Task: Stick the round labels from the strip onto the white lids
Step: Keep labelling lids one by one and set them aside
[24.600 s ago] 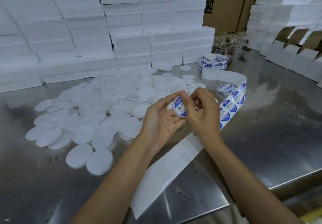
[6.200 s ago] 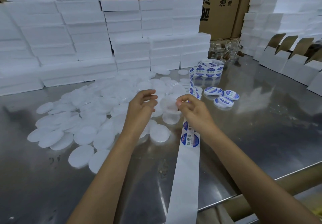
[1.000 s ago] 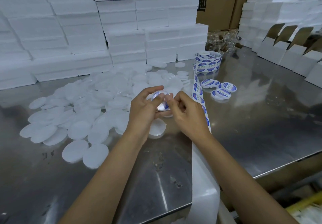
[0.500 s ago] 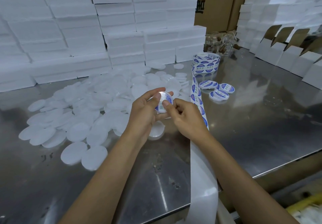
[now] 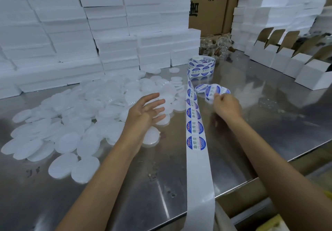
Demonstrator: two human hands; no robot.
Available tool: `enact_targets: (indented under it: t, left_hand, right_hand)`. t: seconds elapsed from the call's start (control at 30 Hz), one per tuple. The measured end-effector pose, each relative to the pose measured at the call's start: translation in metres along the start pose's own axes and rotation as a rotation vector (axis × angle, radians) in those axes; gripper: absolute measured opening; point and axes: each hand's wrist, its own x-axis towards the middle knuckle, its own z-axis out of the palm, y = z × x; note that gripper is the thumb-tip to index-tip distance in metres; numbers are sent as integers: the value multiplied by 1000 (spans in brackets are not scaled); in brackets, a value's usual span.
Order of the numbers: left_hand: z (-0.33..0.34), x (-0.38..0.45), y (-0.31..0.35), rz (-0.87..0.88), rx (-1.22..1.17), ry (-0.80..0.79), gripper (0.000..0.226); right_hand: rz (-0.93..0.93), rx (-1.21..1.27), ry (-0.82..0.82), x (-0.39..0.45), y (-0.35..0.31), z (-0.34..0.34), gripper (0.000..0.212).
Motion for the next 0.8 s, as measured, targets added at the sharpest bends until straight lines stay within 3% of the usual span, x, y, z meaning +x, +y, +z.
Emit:
enact_targets:
  t: [0.2,0.3,0.43,0.6,0.8]
  left_hand:
    - [-4,-2,3,24,76,44,41]
    - [-6,-1,5,34,87,56,37]
    - [-10,3,4,72,237,134,39]
    - [-24,6,6,98,495,113,41]
    - [-33,8,11,86,543,115,34]
  right_hand:
    - [-41,-79,-29,6,3,-5,29]
    - [-236,3,-66,-15,2,-4,24]
    - [-579,43,-232,-46,-4,-1,13]
    - [-748,-4,-282,-74,-15,5,3]
    - [-912,100,-401,-113,-43,27,40]
